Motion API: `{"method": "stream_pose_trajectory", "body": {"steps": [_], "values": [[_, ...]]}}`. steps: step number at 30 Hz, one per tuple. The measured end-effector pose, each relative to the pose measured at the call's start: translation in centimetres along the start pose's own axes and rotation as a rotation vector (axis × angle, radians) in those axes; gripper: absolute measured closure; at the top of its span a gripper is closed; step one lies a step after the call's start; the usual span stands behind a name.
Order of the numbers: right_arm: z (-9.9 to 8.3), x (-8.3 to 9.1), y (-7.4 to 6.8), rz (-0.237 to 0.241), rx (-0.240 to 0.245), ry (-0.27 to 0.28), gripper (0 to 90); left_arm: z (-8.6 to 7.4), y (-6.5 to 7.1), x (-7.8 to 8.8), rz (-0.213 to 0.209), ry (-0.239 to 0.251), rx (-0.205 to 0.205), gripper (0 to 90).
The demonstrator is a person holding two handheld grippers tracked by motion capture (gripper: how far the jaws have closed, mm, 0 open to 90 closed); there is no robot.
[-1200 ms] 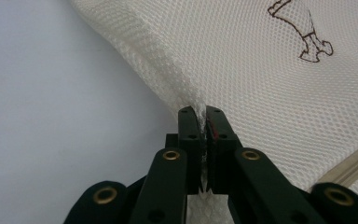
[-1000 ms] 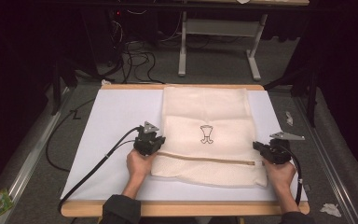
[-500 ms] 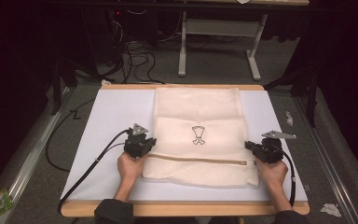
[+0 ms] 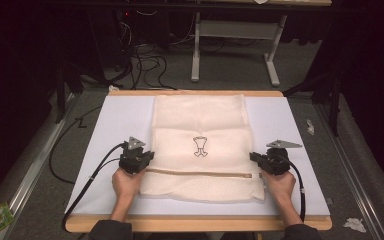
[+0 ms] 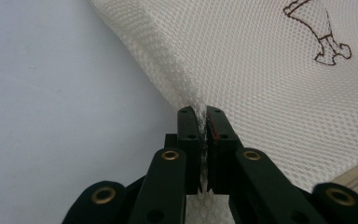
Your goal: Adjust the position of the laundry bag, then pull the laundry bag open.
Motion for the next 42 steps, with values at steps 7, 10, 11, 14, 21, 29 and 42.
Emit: {"method": "stream_pose_trajectory", "body": {"steps": [7, 10, 11, 14, 21, 29, 42], "values": [[0.0, -0.4, -0.8, 0.008, 0.02, -0.01, 88.2, -0.5, -0.5, 0.3, 0.011, -0.003, 0.015, 85.3], [0.0, -0.4, -0.8, 0.009, 0.02, -0.011, 87.8, -0.7, -0.4, 0.2, 0.014, -0.014, 0.005, 85.2], [0.0, -0.3, -0.8, 0.008, 0.02, -0.012, 87.7, -0.8, -0.4, 0.2, 0.015, -0.016, 0.003, 85.2], [-0.1, -0.6, -0.7, 0.005, 0.029, -0.025, 86.8, -0.9, -0.3, 0.0, 0.019, -0.022, 0.003, 84.5], [-0.2, -0.9, -0.7, 0.002, 0.023, -0.032, 84.2, -1.1, -0.2, -0.2, 0.028, -0.023, -0.005, 81.6], [-0.3, -0.7, -0.8, -0.008, 0.022, -0.037, 75.4, -1.4, 0.1, -0.1, 0.047, -0.01, -0.012, 73.1], [-1.7, 0.8, -0.3, -0.016, -0.015, -0.007, 51.2, -1.0, 2.8, 1.3, 0.064, 0.053, -0.082, 48.8]]}}
Point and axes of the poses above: each handheld gripper's, and its own axes: x roughly backward along the jaws, z roughly out of its top, y roughly to its right, the point moved 1 cm from there along -x, roughly forward along the jaws, and after that the axes turned 2 degrees about -y, right-handed, at the moved point
